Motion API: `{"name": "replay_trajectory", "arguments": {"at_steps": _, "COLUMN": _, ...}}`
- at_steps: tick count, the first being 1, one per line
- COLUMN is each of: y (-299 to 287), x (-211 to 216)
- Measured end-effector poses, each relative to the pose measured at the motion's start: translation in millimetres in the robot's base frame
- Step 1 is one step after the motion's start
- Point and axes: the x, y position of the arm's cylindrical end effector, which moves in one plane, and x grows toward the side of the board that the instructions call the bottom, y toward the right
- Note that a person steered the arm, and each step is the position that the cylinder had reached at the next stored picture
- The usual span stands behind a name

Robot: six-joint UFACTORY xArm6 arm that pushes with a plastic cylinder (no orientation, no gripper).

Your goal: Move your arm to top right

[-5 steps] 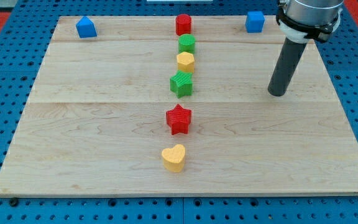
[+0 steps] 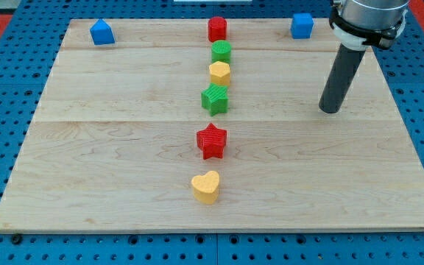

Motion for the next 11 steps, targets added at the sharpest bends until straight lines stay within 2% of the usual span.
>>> {"name": "replay_trajectory", "arguments": {"at_steps": 5, "y": 0.6, "x": -17.8}}
{"name": "replay_trajectory", "arguments": {"at_steps": 6, "y": 4.8, "x": -43.5}}
{"name": "replay_trajectory", "arguments": {"at_steps": 7, "y": 37.2, "x": -94.2}}
{"name": "replay_trajectory", "arguments": {"at_steps": 8, "y": 67.8, "x": -126.3}}
{"name": "replay_trajectory", "arguments": {"at_steps": 9, "y": 93.8, "x": -187.7}}
{"name": "replay_trajectory", "arguments": {"at_steps": 10, "y": 64.8, "x": -227.9}}
{"name": "replay_trajectory", "arguments": {"at_steps": 11, "y": -28.9, "x": -228.8}}
